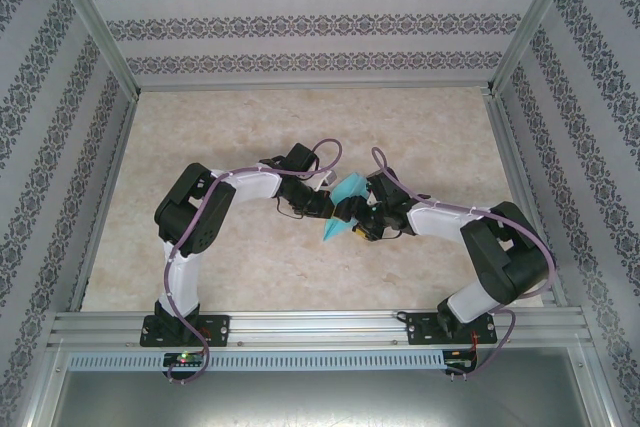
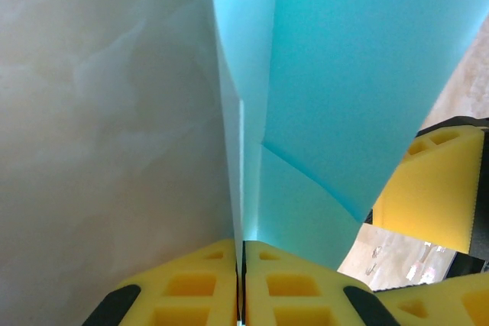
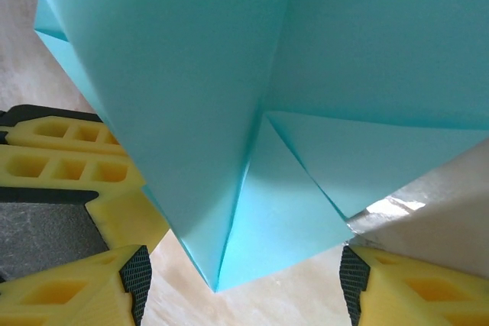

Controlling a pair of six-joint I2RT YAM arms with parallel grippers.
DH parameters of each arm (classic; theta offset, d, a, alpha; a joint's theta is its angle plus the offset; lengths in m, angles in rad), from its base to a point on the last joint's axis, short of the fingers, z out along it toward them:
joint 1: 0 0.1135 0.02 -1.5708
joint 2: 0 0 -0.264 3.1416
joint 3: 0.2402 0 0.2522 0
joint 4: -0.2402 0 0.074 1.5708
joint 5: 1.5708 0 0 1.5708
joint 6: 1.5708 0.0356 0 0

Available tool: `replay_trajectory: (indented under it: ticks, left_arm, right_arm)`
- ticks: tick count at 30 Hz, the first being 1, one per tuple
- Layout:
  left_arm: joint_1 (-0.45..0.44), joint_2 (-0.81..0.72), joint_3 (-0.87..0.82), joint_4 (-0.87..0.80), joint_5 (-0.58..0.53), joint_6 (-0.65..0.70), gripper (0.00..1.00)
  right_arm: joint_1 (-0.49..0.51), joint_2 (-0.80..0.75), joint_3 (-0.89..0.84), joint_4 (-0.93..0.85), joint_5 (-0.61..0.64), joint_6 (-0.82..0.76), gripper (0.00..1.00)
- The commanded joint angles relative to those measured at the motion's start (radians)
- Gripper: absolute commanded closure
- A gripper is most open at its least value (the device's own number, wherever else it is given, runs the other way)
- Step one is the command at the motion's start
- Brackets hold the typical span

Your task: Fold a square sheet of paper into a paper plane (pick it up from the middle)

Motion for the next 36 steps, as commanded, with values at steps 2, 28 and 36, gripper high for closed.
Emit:
replay_trajectory:
  ticks: [2,28,36]
  left_arm:
    - [0.005,0.011,-0.004,0.014,0.024,-0.010,0.89]
    - [0.005,0.008,-0.006,0.013,0.026,-0.004,0.89]
    - [0.005,0.013,0.000,0.008,0.025,-0.001,0.89]
  right_arm:
    - [0.019,0.019,0.012,0.090,0.012,0.030,0.31]
    - [0.014,-0.053,-0.005,0.111,-0.038,0.065,0.34]
    - [0.014,-0.070,-0.008,0.083,-0.046,0.067,0.34]
